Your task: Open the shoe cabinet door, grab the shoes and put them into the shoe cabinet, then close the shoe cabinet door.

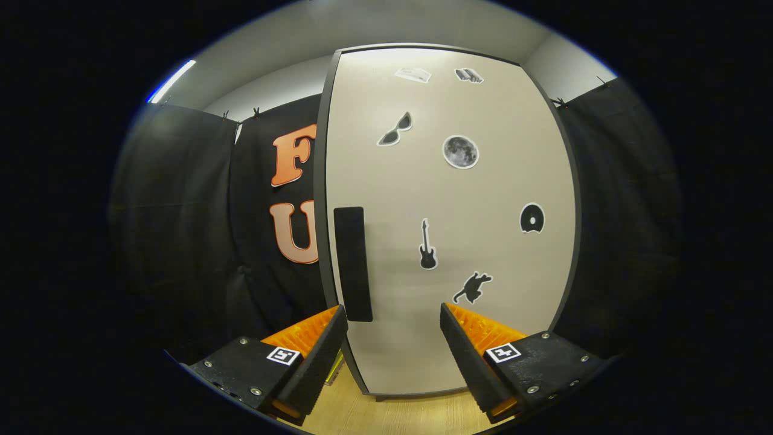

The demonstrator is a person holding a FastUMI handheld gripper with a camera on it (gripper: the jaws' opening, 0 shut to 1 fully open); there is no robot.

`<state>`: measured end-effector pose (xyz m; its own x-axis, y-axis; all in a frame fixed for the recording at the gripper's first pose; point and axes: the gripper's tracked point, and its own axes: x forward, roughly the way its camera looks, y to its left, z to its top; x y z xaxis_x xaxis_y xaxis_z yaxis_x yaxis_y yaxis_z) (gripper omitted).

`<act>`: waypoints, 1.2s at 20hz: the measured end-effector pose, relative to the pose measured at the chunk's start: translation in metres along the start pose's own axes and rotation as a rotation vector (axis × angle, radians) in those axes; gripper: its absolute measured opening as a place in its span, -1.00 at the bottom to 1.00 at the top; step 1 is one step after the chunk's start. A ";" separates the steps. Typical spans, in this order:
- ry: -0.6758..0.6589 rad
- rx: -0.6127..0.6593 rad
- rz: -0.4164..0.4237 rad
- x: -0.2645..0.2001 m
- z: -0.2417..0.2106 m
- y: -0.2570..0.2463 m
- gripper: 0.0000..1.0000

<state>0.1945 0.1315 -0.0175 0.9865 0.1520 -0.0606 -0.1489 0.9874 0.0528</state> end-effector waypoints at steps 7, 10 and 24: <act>-0.027 -0.035 -0.081 -0.077 0.012 -0.039 0.92; -0.035 -0.068 -0.102 -0.109 0.013 -0.050 0.92; -0.066 -0.073 -0.148 -0.201 0.022 -0.059 0.92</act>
<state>0.0061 0.0414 0.0133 1.0000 0.0040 0.0031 -0.0040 0.9997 -0.0247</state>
